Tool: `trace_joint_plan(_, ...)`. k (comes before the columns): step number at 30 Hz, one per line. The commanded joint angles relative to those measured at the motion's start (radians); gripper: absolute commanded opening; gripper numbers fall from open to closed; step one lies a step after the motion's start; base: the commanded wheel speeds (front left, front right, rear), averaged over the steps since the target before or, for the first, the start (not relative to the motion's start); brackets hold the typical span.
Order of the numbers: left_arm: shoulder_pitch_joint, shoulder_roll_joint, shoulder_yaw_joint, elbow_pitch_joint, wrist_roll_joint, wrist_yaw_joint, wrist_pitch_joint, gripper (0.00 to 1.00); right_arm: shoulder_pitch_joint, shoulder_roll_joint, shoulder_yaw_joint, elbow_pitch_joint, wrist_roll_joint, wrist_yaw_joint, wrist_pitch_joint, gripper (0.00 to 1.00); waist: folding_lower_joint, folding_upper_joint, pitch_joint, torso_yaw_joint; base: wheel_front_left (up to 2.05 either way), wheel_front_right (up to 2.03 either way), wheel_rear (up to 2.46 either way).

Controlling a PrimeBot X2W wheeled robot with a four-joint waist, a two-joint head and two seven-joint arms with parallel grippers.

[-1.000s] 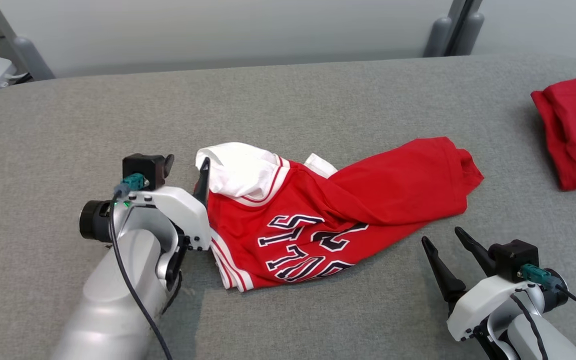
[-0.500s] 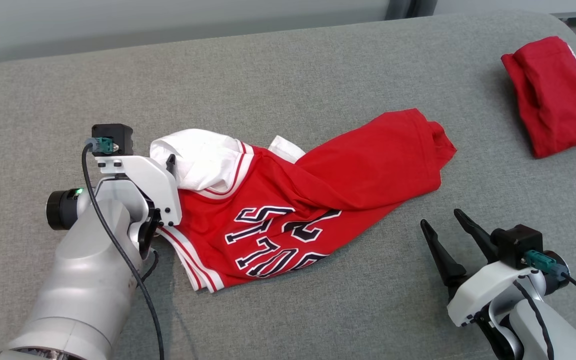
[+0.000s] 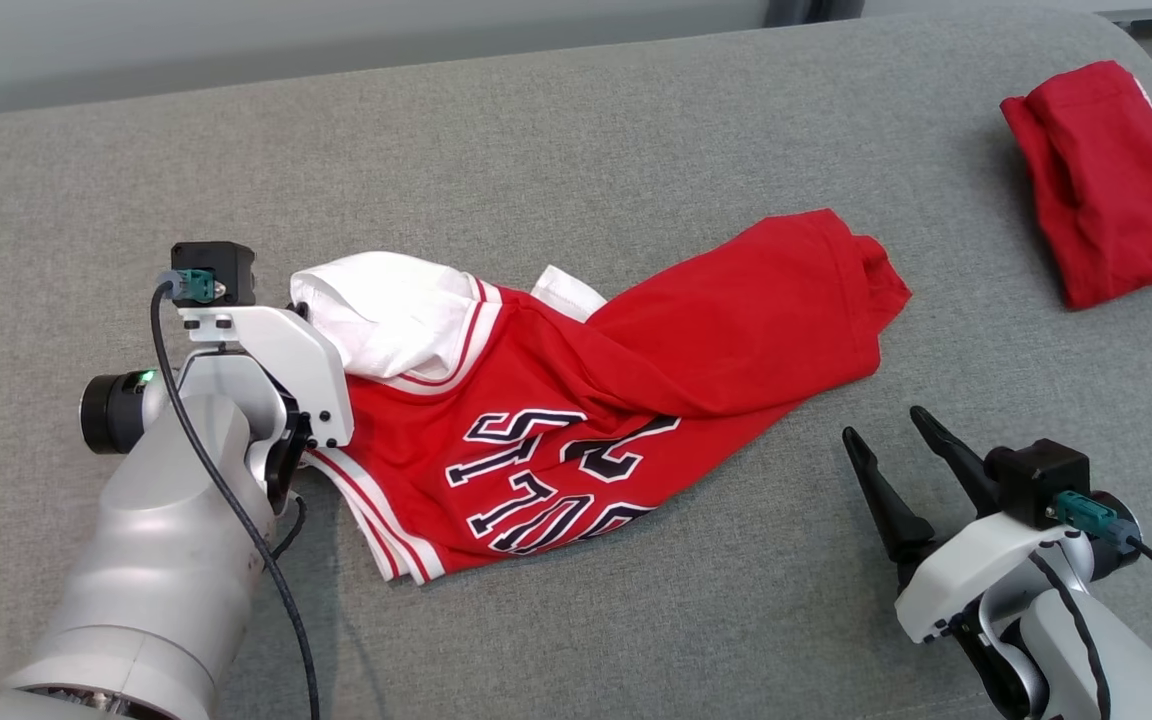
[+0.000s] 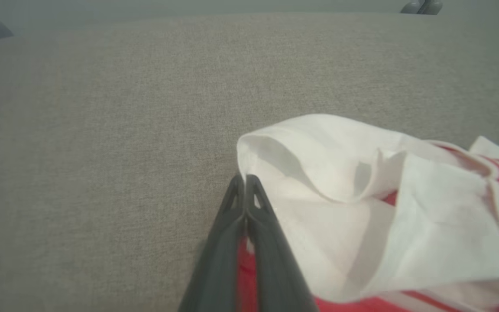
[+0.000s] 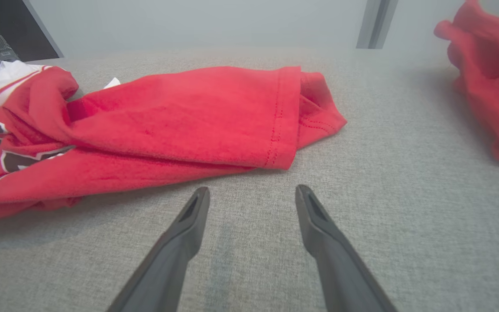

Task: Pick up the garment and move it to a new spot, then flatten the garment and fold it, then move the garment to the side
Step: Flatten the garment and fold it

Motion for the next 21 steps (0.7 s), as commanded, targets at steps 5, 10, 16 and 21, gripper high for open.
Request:
trace_joint_plan(5, -0.03, 0.046, 0.004, -0.006, 0.008, -0.017, -0.039, 0.0, 0.009, -0.003, 0.001, -0.017, -0.001, 0.001, -0.013, 1.0, 0.0, 0.0, -0.015, 0.018, 0.0, 0.0, 0.0)
trace_joint_plan(10, -0.02, 0.067, -0.009, -0.03, 0.025, -0.024, -0.169, 0.0, 0.021, 0.003, -0.034, -0.017, 0.005, 0.001, -0.013, 1.0, 0.0, 0.0, -0.039, 0.036, 0.0, 0.0, 0.0)
trace_joint_plan(16, 0.036, 0.145, -0.001, -0.177, 0.049, -0.015, -0.253, 0.0, 0.045, -0.004, -0.065, -0.012, 0.013, 0.001, -0.013, 1.0, 0.0, 0.0, -0.059, 0.085, 0.0, 0.0, 0.0)
trace_joint_plan(21, 0.162, 0.222, 0.057, -0.456, 0.071, 0.026, -0.255, 0.0, 0.06, -0.008, -0.088, -0.014, 0.011, 0.001, -0.013, 1.0, 0.0, 0.0, -0.064, 0.133, 0.0, 0.0, 0.0)
